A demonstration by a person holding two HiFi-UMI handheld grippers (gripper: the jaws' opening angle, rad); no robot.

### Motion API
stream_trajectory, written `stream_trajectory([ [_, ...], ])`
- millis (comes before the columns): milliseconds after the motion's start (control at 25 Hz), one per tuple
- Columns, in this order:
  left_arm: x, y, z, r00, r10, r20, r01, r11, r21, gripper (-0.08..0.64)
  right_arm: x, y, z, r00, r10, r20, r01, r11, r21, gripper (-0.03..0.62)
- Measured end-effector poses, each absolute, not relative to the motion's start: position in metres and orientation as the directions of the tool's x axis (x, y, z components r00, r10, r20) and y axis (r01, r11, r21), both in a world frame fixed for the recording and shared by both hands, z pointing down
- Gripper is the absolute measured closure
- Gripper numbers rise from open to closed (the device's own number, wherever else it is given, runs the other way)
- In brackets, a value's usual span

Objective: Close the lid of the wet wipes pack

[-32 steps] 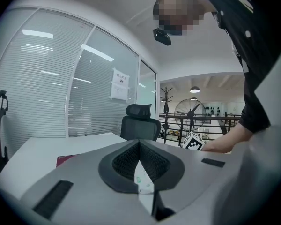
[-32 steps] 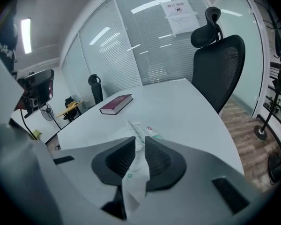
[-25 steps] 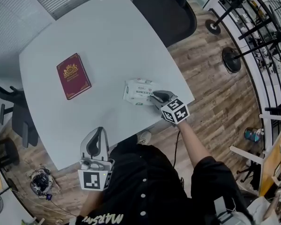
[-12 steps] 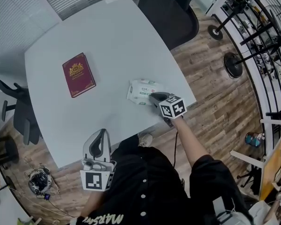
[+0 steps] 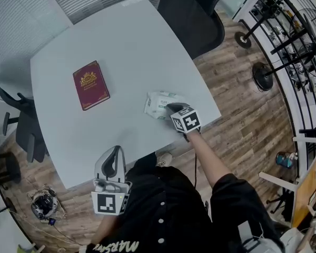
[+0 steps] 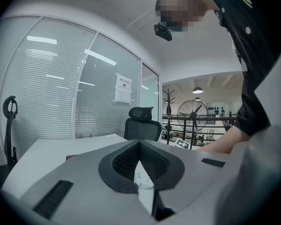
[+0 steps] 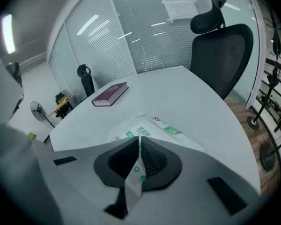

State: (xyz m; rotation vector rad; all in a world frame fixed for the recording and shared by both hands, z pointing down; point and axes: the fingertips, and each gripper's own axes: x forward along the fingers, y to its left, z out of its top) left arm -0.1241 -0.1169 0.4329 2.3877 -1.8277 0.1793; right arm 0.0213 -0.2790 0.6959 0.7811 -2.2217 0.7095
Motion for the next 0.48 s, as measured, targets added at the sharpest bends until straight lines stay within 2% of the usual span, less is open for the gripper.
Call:
stream_trajectory([
  [480, -0.127, -0.122, 0.430, 0.260, -0.952, 0.163, -0.965, -0.259, 0.028, 0.552, 0.016, -0.276, 0.707, -0.521, -0.389, 0.760, -0.670, 0.738, -0.081, 0.555],
])
